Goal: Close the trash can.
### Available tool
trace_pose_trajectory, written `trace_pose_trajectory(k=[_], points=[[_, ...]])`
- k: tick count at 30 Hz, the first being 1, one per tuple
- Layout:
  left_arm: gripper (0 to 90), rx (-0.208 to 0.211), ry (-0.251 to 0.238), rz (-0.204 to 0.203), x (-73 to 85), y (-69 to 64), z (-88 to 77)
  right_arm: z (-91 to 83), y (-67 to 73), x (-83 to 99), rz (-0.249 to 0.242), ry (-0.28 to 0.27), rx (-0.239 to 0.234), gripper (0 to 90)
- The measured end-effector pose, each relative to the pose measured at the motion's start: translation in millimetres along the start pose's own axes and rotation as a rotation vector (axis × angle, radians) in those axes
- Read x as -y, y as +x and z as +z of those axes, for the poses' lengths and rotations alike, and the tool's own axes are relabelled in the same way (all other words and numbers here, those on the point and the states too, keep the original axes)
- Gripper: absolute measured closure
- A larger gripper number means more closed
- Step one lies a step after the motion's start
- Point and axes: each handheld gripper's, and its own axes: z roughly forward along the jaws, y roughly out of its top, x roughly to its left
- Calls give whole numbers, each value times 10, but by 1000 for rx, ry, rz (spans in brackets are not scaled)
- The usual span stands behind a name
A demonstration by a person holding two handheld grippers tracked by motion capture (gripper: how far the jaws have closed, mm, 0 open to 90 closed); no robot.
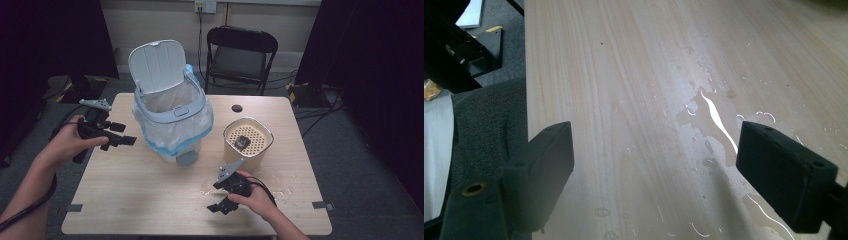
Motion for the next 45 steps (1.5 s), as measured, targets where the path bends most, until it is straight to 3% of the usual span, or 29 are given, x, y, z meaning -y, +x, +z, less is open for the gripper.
trace_pose_trajectory(k=[7, 10, 23, 28, 38, 45], points=[[213, -35, -11, 34, -254, 48, -139, -2, -17, 25, 8, -9, -5, 149], [210, -29, -23, 38, -343, 52, -157, 11, -10, 31, 4, -1, -14, 149], [208, -51, -34, 60, -728, 166, -99, 86, 2, 0, -33, 8, -44, 150], [208, -64, -48, 71, -858, 199, -64, 110, 18, -1, -19, 12, -54, 150], [209, -72, -72, 84, -1020, 245, -10, 168, 43, 2, -32, 18, -78, 151], [225, -36, -88, 113, -1116, 172, 24, 136, 34, -10, -28, 1, -70, 152]])
